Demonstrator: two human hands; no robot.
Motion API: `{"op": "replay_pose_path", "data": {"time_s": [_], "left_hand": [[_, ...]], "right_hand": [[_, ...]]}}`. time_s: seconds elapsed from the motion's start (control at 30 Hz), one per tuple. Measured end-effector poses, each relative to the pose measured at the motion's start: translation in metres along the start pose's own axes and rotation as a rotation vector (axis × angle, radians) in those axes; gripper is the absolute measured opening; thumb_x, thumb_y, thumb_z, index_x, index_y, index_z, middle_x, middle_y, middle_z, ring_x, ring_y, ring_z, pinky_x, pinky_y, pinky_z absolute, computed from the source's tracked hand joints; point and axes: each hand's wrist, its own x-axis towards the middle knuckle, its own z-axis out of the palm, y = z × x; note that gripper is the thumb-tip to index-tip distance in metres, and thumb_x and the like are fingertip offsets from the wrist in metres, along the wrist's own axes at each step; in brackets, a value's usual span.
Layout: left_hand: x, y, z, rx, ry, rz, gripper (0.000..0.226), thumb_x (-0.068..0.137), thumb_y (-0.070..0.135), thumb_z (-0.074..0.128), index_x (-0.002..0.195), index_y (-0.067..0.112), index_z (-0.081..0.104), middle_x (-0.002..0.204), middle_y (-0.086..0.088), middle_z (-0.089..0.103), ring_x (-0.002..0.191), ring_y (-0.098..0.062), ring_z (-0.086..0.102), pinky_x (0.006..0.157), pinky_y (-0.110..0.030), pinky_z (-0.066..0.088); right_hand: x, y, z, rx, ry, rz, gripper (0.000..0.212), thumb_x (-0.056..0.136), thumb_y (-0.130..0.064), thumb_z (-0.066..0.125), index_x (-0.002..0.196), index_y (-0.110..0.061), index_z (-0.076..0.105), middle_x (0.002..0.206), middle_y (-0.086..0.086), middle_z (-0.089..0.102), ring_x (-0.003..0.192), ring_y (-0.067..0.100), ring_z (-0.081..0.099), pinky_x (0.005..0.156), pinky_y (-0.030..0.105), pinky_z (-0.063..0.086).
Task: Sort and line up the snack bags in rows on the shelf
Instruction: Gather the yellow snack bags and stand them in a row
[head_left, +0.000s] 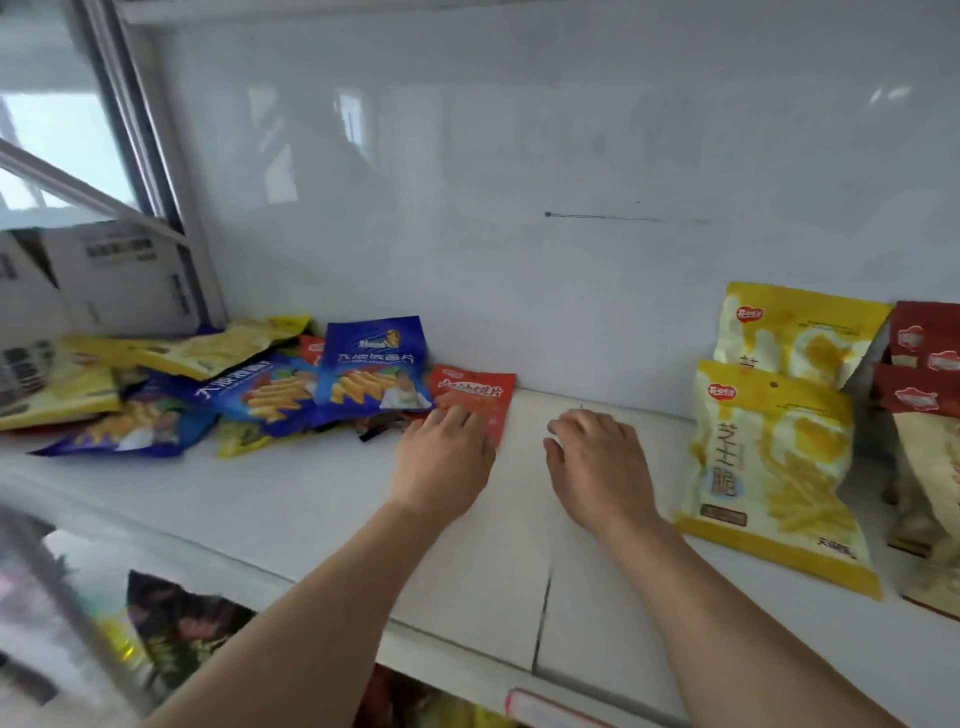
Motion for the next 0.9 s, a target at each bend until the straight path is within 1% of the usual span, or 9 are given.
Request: {"op": "replay_pose_path", "data": {"time_s": [0.2, 0.33, 0.4, 0.47, 0.53, 0.6, 0.67, 0.77, 0.9], "left_hand": [[-0.023, -0.106, -0.031, 0.101, 0.047, 0.005, 0.028, 0.100, 0.034, 0.049, 0.103, 0.014, 0.068, 0.105, -0.007, 0.069, 0.101, -0.032, 0.065, 0.079, -0.040, 0.049], [-0.027, -0.166, -0.045, 0.123, 0.032, 0.023, 0.032, 0.103, 0.037, 0.041, 0.111, 0.017, 0.065, 0.114, -0.004, 0.065, 0.112, -0.030, 0.060, 0.088, -0.043, 0.048], [-0.025, -0.191, -0.049, 0.108, 0.075, 0.022, 0.030, 0.102, 0.037, 0.046, 0.109, 0.017, 0.068, 0.113, -0.005, 0.067, 0.111, -0.029, 0.062, 0.087, -0.042, 0.050], [-0.022, -0.213, -0.052, 0.104, 0.123, 0.016, 0.022, 0.096, 0.033, 0.060, 0.101, 0.016, 0.072, 0.103, -0.004, 0.071, 0.099, -0.029, 0.068, 0.075, -0.038, 0.052], [-0.017, -0.235, -0.052, 0.100, 0.160, -0.003, 0.013, 0.088, 0.028, 0.073, 0.088, 0.015, 0.073, 0.086, -0.003, 0.071, 0.081, -0.028, 0.069, 0.061, -0.034, 0.051], [-0.009, -0.260, -0.052, 0.082, 0.177, -0.020, 0.013, 0.089, 0.028, 0.071, 0.085, 0.015, 0.072, 0.082, -0.003, 0.068, 0.077, -0.029, 0.067, 0.058, -0.033, 0.046], [0.000, -0.284, -0.054, 0.033, 0.188, -0.078, 0.020, 0.096, 0.031, 0.060, 0.096, 0.015, 0.072, 0.092, -0.004, 0.069, 0.086, -0.029, 0.065, 0.063, -0.034, 0.043], [0.019, -0.322, -0.060, -0.028, 0.190, -0.202, 0.031, 0.102, 0.037, 0.048, 0.119, 0.018, 0.066, 0.117, -0.001, 0.066, 0.107, -0.027, 0.061, 0.076, -0.037, 0.047], [0.046, -0.374, -0.069, -0.151, 0.180, -0.397, 0.036, 0.103, 0.038, 0.045, 0.133, 0.019, 0.057, 0.130, -0.004, 0.060, 0.116, -0.027, 0.057, 0.080, -0.037, 0.047]], "right_hand": [[0.022, -0.111, 0.007, 0.035, -0.058, -0.024, 0.007, 0.087, -0.020, 0.069, 0.089, -0.014, 0.072, 0.090, 0.003, 0.069, 0.081, 0.029, 0.065, 0.070, 0.037, 0.049], [0.042, -0.170, 0.015, 0.053, -0.087, -0.007, 0.013, 0.091, -0.023, 0.065, 0.097, -0.014, 0.073, 0.096, 0.006, 0.071, 0.087, 0.032, 0.065, 0.076, 0.040, 0.050], [0.053, -0.194, 0.020, 0.076, -0.110, 0.002, 0.018, 0.094, -0.024, 0.061, 0.104, -0.014, 0.071, 0.106, 0.009, 0.071, 0.094, 0.034, 0.064, 0.080, 0.042, 0.050], [0.067, -0.216, 0.023, 0.115, -0.124, -0.006, 0.021, 0.098, -0.026, 0.055, 0.108, -0.014, 0.069, 0.117, 0.008, 0.068, 0.102, 0.033, 0.062, 0.083, 0.041, 0.047], [0.083, -0.237, 0.027, 0.162, -0.137, -0.018, 0.024, 0.101, -0.027, 0.050, 0.110, -0.013, 0.068, 0.114, 0.006, 0.068, 0.104, 0.029, 0.060, 0.084, 0.039, 0.045], [0.101, -0.259, 0.033, 0.220, -0.151, 0.004, 0.025, 0.103, -0.028, 0.047, 0.111, -0.014, 0.066, 0.111, 0.005, 0.068, 0.103, 0.027, 0.060, 0.081, 0.038, 0.044], [0.122, -0.281, 0.043, 0.308, -0.194, 0.078, 0.029, 0.103, -0.032, 0.045, 0.120, -0.015, 0.062, 0.117, 0.004, 0.066, 0.107, 0.026, 0.060, 0.079, 0.036, 0.045], [0.156, -0.315, 0.067, 0.488, -0.274, 0.174, 0.039, 0.103, -0.038, 0.045, 0.134, -0.016, 0.055, 0.126, 0.005, 0.065, 0.116, 0.027, 0.061, 0.090, 0.041, 0.052], [0.209, -0.353, 0.103, 0.636, -0.393, 0.339, 0.053, 0.099, -0.052, 0.045, 0.133, -0.012, 0.054, 0.126, 0.012, 0.065, 0.116, 0.035, 0.062, 0.089, 0.040, 0.050]]}}
